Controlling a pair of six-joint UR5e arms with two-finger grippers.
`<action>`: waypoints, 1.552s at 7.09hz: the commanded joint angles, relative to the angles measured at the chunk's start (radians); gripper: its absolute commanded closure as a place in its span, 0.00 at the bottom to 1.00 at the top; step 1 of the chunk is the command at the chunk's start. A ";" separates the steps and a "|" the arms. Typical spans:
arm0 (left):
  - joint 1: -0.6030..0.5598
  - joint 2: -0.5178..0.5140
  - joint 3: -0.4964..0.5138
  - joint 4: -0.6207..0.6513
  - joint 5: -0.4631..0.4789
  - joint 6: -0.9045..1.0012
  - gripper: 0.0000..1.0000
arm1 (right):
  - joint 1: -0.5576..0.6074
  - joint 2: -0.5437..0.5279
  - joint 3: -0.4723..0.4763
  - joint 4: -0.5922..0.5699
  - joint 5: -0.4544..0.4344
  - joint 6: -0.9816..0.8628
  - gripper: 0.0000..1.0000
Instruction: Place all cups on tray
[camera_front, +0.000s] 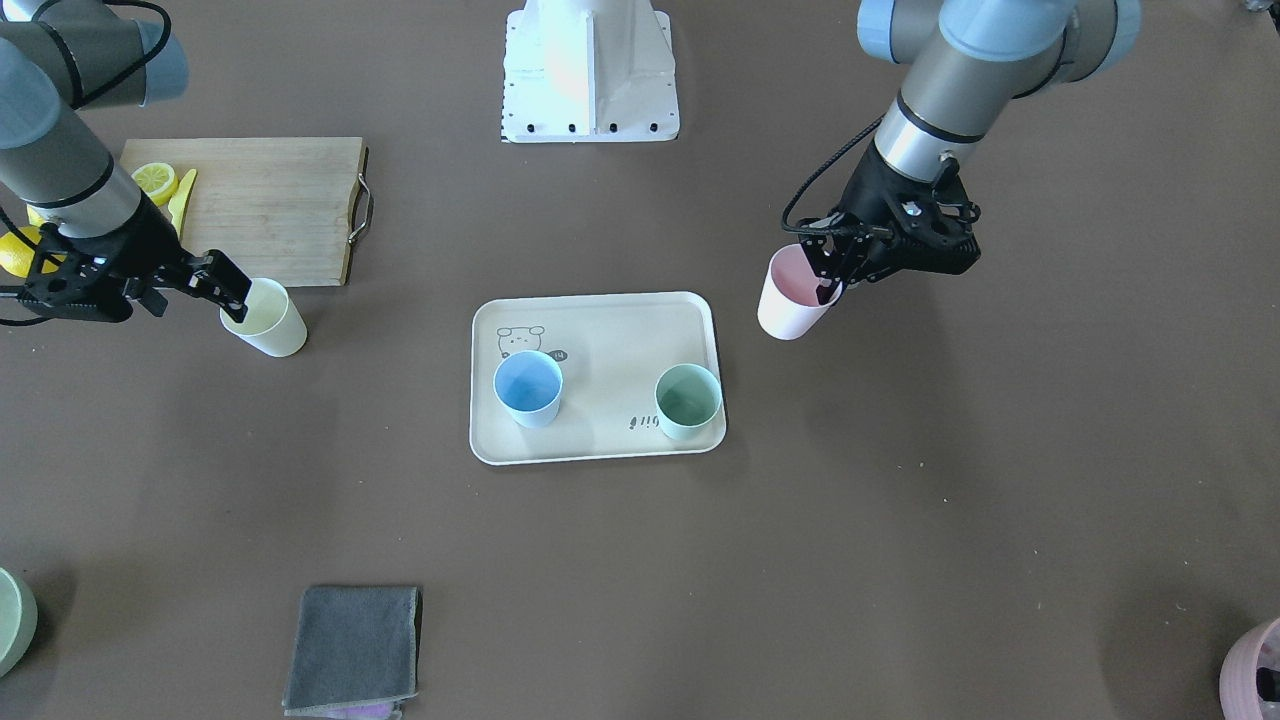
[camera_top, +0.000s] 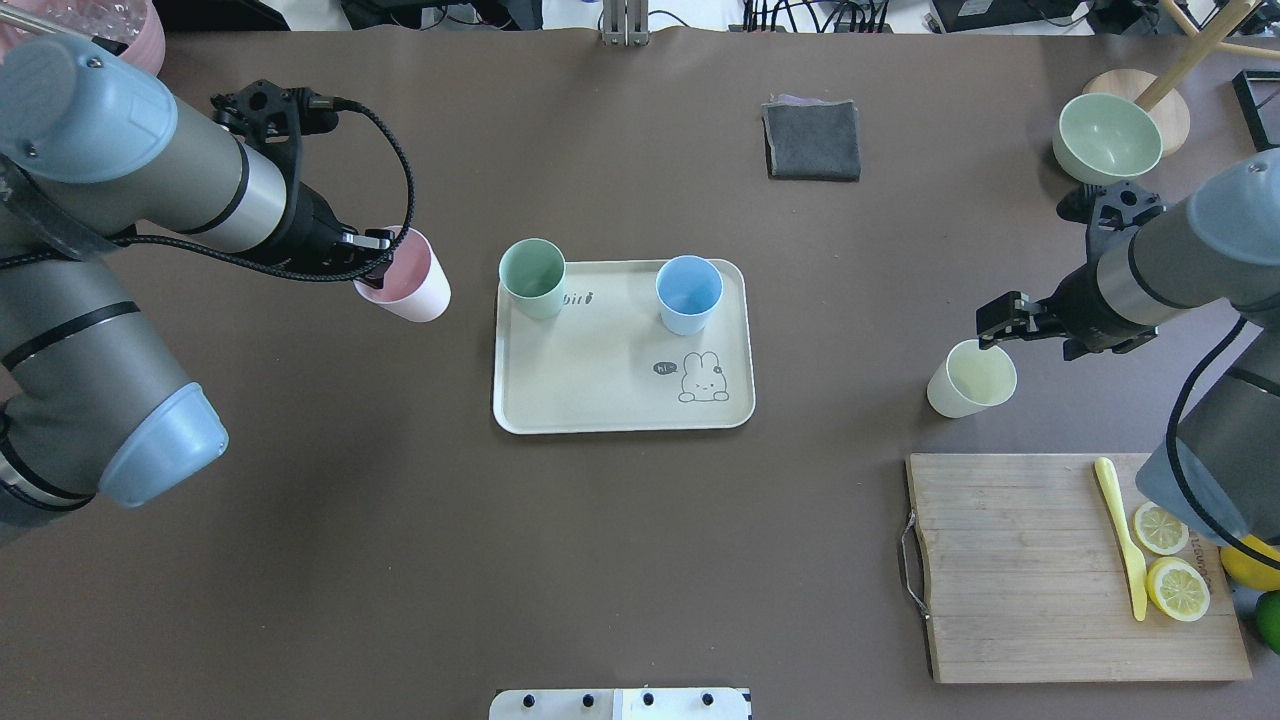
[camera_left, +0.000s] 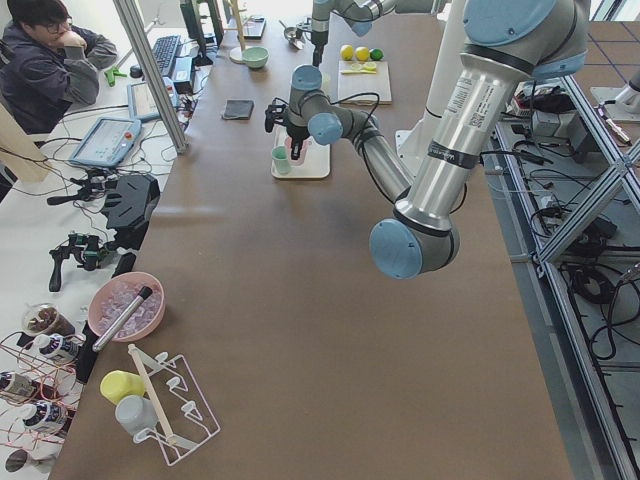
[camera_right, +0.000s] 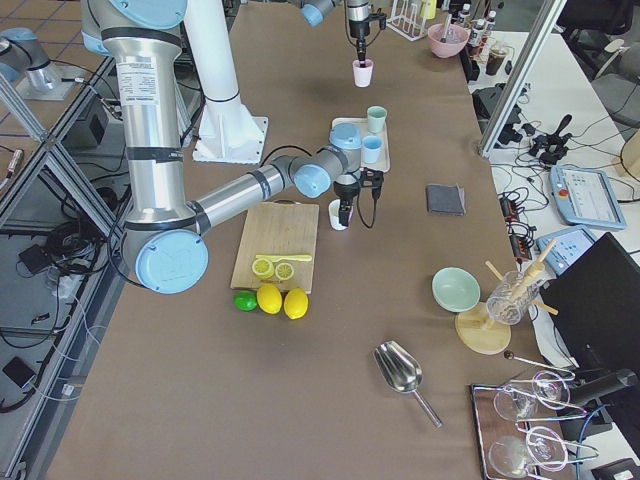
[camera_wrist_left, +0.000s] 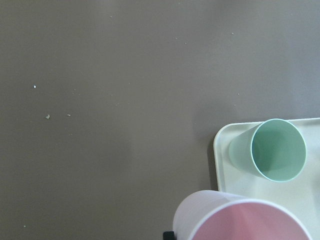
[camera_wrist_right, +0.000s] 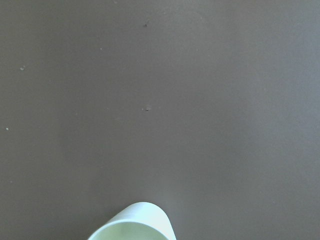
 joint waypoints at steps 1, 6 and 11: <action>0.049 -0.027 0.001 0.012 0.052 -0.036 1.00 | -0.058 -0.005 -0.019 0.004 -0.047 0.013 0.02; 0.150 -0.079 0.012 0.058 0.134 -0.101 1.00 | -0.096 0.014 0.046 -0.010 -0.065 0.064 1.00; 0.250 -0.135 0.128 0.044 0.214 -0.147 1.00 | -0.136 0.333 0.102 -0.257 -0.047 0.372 1.00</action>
